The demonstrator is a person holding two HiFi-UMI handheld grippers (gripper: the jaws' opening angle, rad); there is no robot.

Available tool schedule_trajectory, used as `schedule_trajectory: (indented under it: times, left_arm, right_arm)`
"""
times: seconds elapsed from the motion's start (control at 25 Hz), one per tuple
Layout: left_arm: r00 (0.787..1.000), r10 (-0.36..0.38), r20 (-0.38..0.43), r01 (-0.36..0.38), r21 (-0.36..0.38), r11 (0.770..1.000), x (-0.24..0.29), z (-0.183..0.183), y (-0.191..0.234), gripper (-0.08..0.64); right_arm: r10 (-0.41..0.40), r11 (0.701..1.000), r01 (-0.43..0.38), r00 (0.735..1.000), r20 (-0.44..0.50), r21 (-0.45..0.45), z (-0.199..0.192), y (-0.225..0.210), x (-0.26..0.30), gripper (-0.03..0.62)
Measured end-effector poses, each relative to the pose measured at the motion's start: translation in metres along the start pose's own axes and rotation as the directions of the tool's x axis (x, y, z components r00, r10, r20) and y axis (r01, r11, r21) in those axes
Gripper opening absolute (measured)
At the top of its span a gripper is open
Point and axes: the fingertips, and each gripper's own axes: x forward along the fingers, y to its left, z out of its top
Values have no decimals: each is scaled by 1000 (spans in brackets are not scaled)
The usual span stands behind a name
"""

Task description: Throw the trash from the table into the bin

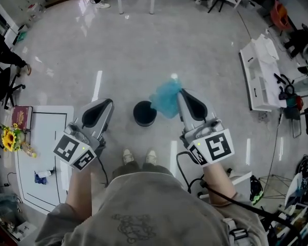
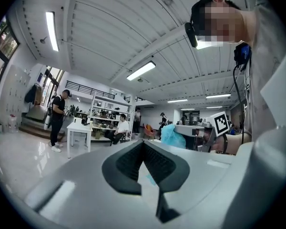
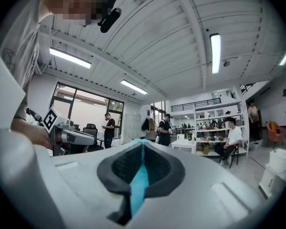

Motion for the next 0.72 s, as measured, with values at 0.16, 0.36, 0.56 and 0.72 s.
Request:
schedule_trajectory:
  times: [0.16, 0.36, 0.56, 0.72]
  left_arm:
    - [1000, -8, -21, 8, -7, 1000, 5, -15, 15, -3]
    - [998, -20, -57, 18, -27, 999, 20, -41, 40, -2]
    - [995, -41, -88, 35, -70, 997, 43, -73, 63, -3]
    - [990, -59, -132, 47, -95, 994, 61, -113, 81, -2]
  right_arm:
    - [4, 1000, -4, 999, -42, -19, -15, 1, 13, 3]
    - [34, 997, -43, 992, -120, -71, -45, 0, 37, 3]
    - [50, 995, -66, 979, -195, -76, -87, -7, 65, 3]
    - [71, 993, -93, 966, -250, -77, -126, -8, 90, 3]
